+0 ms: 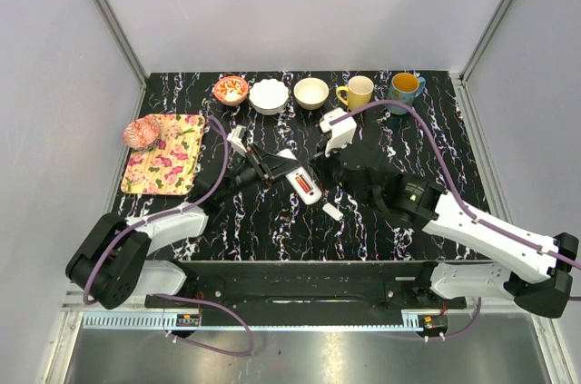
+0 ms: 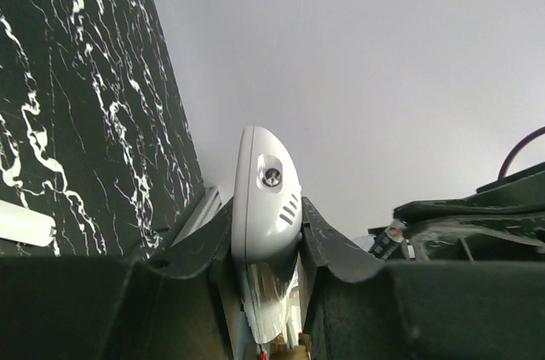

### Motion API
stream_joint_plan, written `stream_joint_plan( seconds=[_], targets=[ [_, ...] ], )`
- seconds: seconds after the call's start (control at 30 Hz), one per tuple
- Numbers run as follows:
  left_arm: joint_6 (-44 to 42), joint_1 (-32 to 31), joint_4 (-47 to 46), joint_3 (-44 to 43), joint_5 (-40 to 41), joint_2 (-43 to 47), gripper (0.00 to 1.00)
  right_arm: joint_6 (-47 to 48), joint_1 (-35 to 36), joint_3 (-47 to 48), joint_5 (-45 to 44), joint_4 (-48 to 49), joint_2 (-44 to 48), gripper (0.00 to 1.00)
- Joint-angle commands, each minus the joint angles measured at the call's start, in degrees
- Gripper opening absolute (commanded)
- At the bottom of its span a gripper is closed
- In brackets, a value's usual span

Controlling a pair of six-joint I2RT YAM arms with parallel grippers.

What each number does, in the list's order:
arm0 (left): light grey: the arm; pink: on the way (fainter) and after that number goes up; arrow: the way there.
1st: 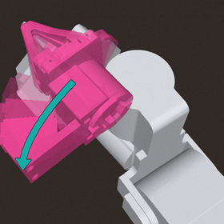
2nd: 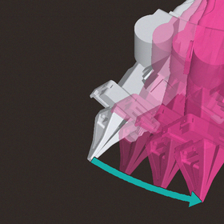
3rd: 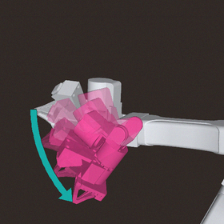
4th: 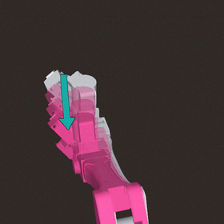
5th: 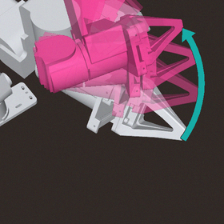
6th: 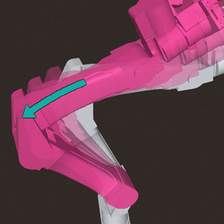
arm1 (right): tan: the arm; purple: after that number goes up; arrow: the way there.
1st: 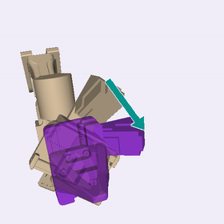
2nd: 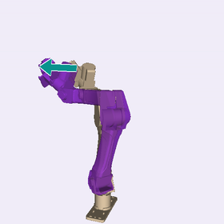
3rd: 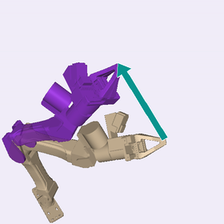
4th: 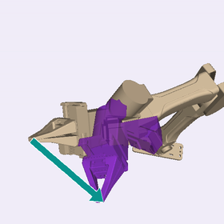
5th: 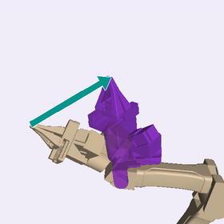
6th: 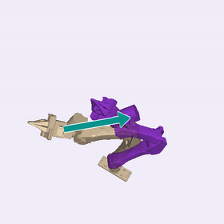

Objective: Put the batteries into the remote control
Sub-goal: Load the battery into the remote control.

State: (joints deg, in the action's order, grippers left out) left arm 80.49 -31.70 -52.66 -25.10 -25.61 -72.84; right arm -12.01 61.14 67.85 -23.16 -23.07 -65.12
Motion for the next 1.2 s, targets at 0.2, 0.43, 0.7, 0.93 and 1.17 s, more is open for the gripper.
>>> stream_joint_plan(
  seconds=[0.2, 0.43, 0.7, 0.93, 1.17],
  targets=[
    [4.41, -1.87, -8.77, -5.57, -4.80, -4.42, 0.00, 9.46, 2.22, -5.18, -5.31, 10.92, 1.31, 0.00],
    [6.35, -2.05, -10.35, -5.57, -4.89, -5.47, 0.00, 11.66, 2.84, -11.25, -8.22, 20.51, 4.39, 0.00],
    [6.70, -2.13, -10.70, -5.92, -5.07, -6.09, 0.00, 13.42, 3.45, -13.19, -7.52, 22.54, 4.74, 0.00],
    [7.23, -2.40, -10.88, -6.54, -5.16, -7.23, 0.00, 13.68, 4.07, -13.89, -7.43, 24.65, 4.22, 0.00],
    [7.14, -2.40, -10.53, -6.98, -5.24, -6.79, 0.00, 14.29, 4.33, -14.41, -6.81, 23.33, 4.21, 0.00]
  ],
)
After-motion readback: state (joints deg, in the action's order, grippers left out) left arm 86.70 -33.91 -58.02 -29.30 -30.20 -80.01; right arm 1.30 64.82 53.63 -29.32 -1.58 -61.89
